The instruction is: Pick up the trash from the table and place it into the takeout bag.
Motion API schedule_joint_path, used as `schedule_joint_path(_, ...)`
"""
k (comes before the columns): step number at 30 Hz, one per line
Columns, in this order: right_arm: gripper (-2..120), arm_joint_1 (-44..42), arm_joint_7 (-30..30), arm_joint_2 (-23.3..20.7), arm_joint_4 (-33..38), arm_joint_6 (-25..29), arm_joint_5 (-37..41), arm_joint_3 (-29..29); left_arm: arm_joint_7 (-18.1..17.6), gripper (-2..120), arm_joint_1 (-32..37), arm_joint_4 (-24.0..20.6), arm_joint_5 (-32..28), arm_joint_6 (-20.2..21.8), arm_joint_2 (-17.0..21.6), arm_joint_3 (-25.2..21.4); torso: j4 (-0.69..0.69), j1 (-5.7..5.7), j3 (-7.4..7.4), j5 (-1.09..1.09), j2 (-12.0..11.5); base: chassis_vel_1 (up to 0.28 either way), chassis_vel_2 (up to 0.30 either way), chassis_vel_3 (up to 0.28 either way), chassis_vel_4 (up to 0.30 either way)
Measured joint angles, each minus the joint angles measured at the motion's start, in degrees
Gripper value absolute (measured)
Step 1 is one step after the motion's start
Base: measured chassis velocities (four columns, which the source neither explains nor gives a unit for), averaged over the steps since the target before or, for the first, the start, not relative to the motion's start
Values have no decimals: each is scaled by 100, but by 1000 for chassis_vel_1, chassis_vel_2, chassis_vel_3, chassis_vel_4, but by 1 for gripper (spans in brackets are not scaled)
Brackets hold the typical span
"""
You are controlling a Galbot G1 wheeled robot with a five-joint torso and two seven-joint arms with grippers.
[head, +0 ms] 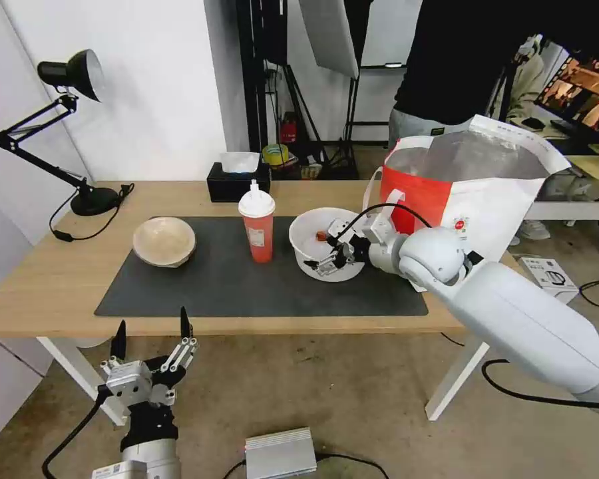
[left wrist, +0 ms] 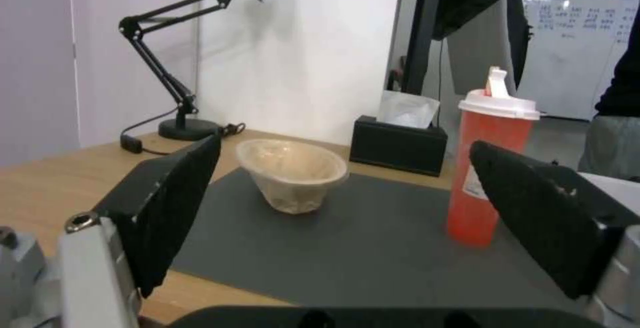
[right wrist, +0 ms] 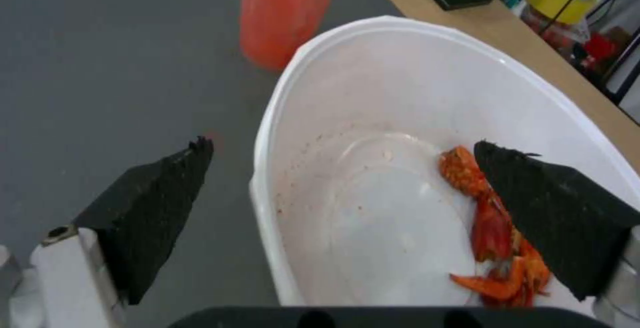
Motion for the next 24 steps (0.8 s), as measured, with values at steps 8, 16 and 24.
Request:
schedule_joint_path(8, 100, -112, -51, -13, -63, -2, -47, 9, -3, 100, 42, 9, 94, -73, -63, 27, 0, 0, 0, 0, 0, 0, 0, 0, 0)
schedule_joint_path(16, 100, -169, -114, 6, -135, 6, -166, -4, -5, 100, 87, 0, 172, -136, -114, 58, 0, 0, 0, 0, 0, 0, 0, 0, 0)
schedule_joint_path(24, 95, -200, -73, 14, -161, 10, -185, -15, -7, 100, 76, -7, 190, -149, -107, 80, 0, 0, 0, 0, 0, 0, 0, 0, 0)
